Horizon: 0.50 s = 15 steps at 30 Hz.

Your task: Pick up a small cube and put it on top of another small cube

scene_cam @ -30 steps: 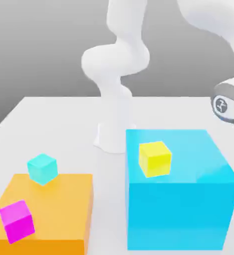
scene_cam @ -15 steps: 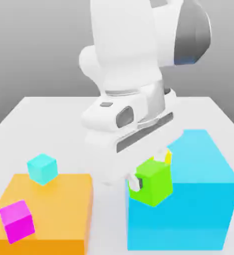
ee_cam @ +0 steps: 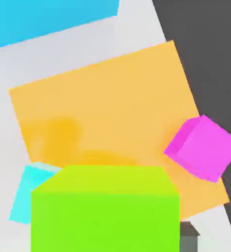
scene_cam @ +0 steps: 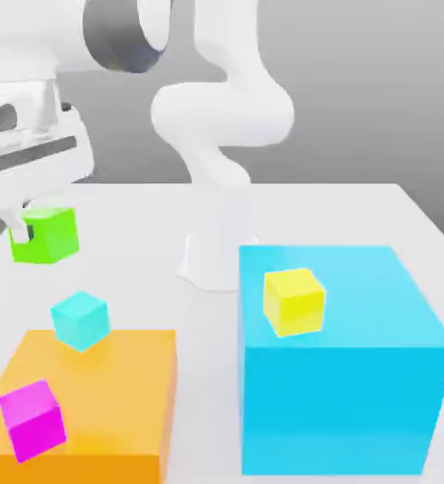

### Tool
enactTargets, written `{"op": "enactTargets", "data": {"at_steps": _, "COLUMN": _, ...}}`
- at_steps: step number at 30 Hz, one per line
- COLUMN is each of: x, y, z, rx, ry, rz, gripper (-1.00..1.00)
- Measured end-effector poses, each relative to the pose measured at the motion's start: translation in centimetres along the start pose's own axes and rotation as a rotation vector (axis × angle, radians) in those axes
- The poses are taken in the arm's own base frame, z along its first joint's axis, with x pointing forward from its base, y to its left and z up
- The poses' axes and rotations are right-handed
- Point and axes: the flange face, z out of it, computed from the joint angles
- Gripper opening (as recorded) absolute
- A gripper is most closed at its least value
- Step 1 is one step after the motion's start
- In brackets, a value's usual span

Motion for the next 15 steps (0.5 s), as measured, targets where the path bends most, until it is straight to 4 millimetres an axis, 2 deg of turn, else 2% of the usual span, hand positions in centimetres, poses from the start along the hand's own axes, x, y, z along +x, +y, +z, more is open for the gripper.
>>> {"op": "enactTargets", "data": {"at_steps": 3, "x": 0.0, "y": -2.4, "z": 3.2, "rx": 0.028, "ry": -0.06, "rz": -0.208, "gripper": -1.0}}
{"op": "enactTargets", "data": {"at_steps": 8, "x": -0.1, "y": -3.2, "z": 8.9, "rx": 0.04, "ry": -0.072, "rz": -0.268, "gripper": -1.0}}
{"op": "enactTargets", "data": {"at_steps": 9, "x": -0.3, "y": -3.2, "z": 9.9, "rx": 0.039, "ry": -0.073, "rz": -0.268, "gripper": 1.0}}
{"op": "enactTargets", "data": {"at_steps": 15, "x": -0.4, "y": -3.3, "z": 10.3, "rx": 0.037, "ry": -0.073, "rz": -0.268, "gripper": 1.0}}
